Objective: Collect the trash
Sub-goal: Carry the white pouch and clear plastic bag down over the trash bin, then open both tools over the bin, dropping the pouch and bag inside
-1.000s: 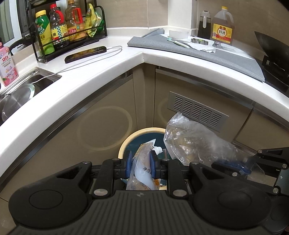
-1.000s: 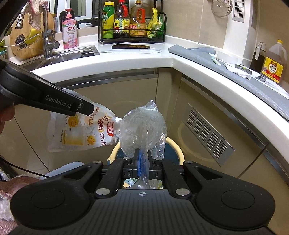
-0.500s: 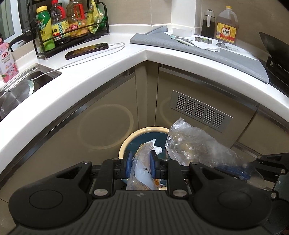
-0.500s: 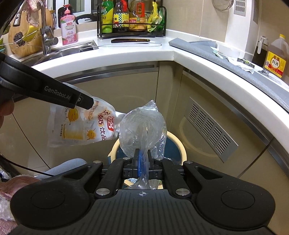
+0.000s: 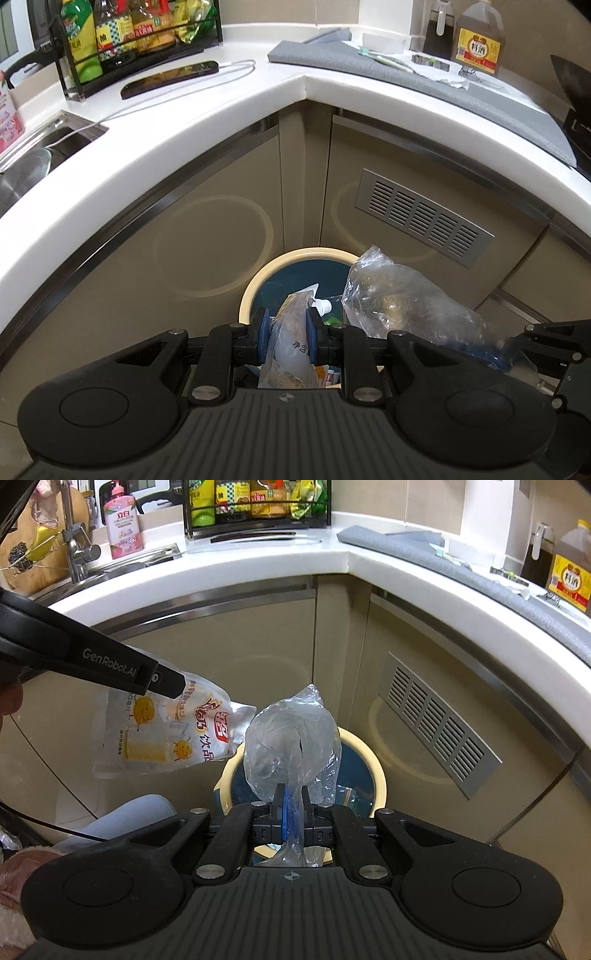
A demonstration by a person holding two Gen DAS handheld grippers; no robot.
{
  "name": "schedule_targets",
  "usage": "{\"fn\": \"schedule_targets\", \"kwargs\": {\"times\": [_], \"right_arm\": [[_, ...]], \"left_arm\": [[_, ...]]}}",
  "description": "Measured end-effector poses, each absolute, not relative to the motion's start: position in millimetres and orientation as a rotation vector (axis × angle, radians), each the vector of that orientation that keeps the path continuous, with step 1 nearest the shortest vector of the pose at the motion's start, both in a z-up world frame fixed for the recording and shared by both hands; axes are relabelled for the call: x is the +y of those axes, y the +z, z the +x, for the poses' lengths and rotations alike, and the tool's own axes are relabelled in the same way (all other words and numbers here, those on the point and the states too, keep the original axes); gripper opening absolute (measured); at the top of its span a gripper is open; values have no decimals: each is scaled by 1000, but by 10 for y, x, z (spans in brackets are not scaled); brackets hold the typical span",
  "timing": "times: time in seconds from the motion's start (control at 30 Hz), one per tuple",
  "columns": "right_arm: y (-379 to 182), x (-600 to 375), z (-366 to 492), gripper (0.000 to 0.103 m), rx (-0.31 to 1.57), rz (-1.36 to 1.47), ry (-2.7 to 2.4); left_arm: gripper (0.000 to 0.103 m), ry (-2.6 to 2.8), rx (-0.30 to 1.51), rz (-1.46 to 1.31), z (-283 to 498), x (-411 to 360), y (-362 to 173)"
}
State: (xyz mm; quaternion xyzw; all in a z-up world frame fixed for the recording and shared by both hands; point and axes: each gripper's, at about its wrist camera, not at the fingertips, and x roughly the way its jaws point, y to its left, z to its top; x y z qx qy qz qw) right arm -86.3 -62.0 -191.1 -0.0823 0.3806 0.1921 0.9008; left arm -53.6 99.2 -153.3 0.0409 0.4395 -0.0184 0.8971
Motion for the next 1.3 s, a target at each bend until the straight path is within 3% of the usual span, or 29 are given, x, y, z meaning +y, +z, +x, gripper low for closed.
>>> {"fn": "schedule_targets", "kwargs": {"times": [0.7, 1.3], "right_arm": [[-2452, -604, 35, 5, 931, -152, 371], [-3343, -539, 817, 5, 1111, -130, 317]], "left_arm": [[23, -25, 1029, 83, 396, 1028, -2160], [23, -32, 1220, 143, 1297, 884, -3197]]}}
